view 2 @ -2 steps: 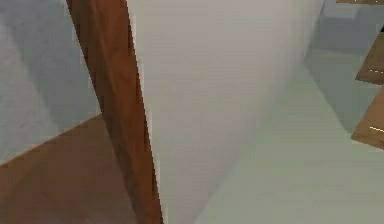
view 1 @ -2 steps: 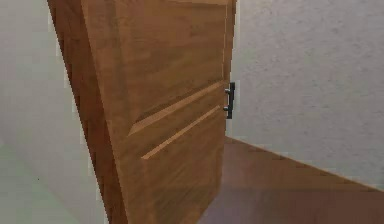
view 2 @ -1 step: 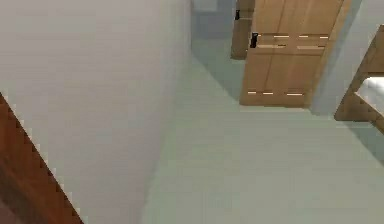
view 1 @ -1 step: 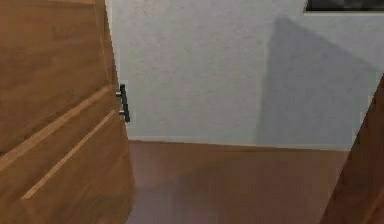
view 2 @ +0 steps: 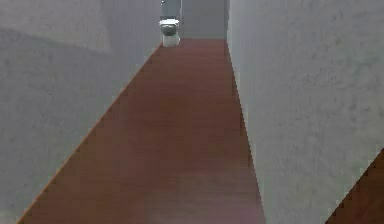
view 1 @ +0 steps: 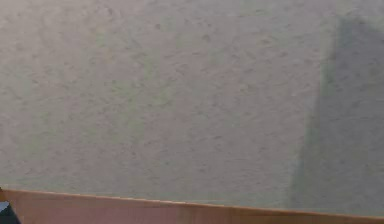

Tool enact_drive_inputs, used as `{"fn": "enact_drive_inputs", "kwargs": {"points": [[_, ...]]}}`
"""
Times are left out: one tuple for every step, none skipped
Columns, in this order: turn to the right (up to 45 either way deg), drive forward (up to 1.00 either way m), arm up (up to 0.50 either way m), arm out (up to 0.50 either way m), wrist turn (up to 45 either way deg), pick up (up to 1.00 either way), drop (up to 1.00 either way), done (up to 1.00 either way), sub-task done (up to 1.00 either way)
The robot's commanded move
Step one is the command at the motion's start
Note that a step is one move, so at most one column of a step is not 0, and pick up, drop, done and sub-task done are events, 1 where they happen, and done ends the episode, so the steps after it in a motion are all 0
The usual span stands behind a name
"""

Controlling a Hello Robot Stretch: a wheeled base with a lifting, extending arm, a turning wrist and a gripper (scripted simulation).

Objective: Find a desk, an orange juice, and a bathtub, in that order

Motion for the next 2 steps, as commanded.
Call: {"fn": "enact_drive_inputs", "kwargs": {"points": [[6.0, 0.00, 0.00, 0.00, 0.0, 0.00, 0.00, 0.00, 0.00], [0.0, 0.75, 0.00, 0.00, 0.0, 0.00, 0.00, 0.00, 0.00]]}}
